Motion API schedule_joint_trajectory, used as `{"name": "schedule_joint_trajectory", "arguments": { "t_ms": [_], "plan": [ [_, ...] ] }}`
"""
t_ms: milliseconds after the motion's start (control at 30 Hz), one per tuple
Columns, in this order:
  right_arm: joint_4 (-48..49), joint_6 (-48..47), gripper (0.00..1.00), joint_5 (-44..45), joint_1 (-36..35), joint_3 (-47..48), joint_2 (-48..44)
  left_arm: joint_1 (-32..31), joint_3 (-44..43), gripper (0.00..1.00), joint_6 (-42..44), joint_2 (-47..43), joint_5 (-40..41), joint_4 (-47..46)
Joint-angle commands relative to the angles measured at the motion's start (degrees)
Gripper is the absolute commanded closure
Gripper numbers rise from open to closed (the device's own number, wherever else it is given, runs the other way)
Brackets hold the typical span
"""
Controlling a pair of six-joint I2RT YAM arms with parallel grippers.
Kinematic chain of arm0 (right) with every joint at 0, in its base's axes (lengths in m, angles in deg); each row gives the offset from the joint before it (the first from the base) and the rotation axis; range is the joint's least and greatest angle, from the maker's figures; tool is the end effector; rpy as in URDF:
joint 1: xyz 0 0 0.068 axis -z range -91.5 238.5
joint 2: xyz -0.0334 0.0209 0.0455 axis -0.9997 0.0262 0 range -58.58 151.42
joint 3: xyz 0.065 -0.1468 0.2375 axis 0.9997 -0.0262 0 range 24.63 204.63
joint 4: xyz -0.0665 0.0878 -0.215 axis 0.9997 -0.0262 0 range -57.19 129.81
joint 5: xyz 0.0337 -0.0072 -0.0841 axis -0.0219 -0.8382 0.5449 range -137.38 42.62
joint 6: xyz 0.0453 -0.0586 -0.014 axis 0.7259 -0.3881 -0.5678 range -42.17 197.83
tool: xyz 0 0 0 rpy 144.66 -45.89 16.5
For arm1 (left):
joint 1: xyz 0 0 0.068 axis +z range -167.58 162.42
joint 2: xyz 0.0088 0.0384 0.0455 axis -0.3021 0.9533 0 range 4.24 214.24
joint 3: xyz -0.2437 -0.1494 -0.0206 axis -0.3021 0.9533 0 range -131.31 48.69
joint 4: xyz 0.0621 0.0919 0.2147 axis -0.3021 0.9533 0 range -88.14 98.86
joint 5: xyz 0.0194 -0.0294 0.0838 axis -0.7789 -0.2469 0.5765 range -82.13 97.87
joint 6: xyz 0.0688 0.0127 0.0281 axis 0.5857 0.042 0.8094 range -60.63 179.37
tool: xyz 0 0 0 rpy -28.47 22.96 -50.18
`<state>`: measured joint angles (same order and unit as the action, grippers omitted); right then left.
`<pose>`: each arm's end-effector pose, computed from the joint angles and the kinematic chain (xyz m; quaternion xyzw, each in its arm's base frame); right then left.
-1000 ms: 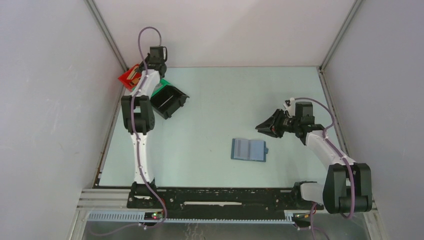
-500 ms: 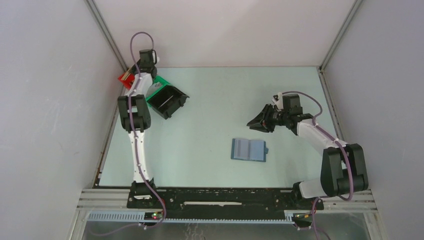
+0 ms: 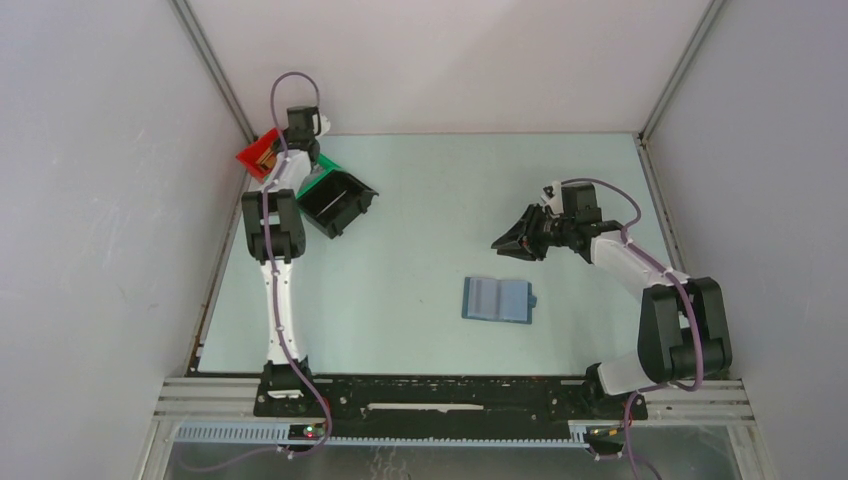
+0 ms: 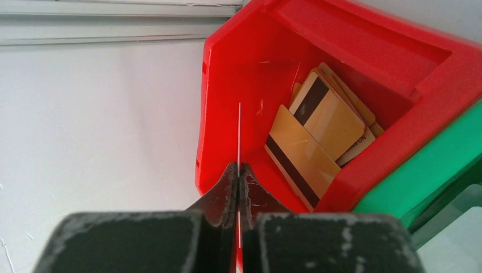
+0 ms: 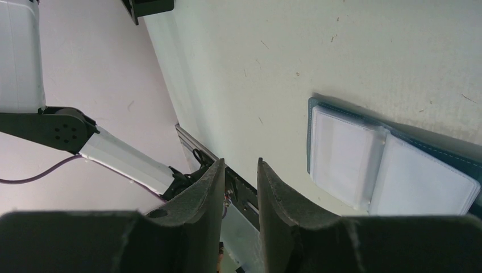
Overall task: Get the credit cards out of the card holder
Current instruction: Place the credit card in the storage box.
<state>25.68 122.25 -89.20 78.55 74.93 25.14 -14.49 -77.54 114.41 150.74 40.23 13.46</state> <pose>0.2796 0.0921 0.2275 0.1346 0.8699 0.4505 0.1488 0.5884 0.0660 0.1784 0.2460 0.8139 0.4396 0.2895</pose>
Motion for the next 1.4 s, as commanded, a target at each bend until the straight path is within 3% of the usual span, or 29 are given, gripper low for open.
{"name": "schedule_joint_trajectory", "arguments": {
  "t_ms": [0,133,300,633,833,1067,1367],
  "plan": [
    [0.16,0.09,0.64,0.52,-0.49,2.1,0.49,-0.49,-2.04,0.92,2.21,0.63,-1.38,-3.39],
    [-0.17,-0.16,0.64,0.51,-0.68,2.78,1.01,-0.63,-1.66,0.74,3.69,0.85,-0.63,-4.84],
    [-0.02,-0.08,0.64,0.36,-0.76,2.87,1.29,-0.72,-0.96,0.62,2.88,0.23,0.47,-6.15],
    [0.68,-0.47,0.64,1.05,-1.61,2.93,0.69,-2.65,4.87,0.56,-1.5,-9.17,0.38,-5.68],
    [-2.73,-2.6,0.63,6.62,-2.81,3.16,-2.39,-8.41,8.17,0.51,-7.58,-19.64,5.04,2.38],
    [-7.25,-6.4,0.63,14.23,-2.96,2.63,-4.64,-15.4,12.75,0.5,-24.3,-36.09,-0.4,20.42],
    [-7.97,-9.19,0.63,19.31,-3.12,-6.74,-9.57,-28.05,16.0,0.49,-51.5,-43.84,-14.1,38.46]
  ]
}}
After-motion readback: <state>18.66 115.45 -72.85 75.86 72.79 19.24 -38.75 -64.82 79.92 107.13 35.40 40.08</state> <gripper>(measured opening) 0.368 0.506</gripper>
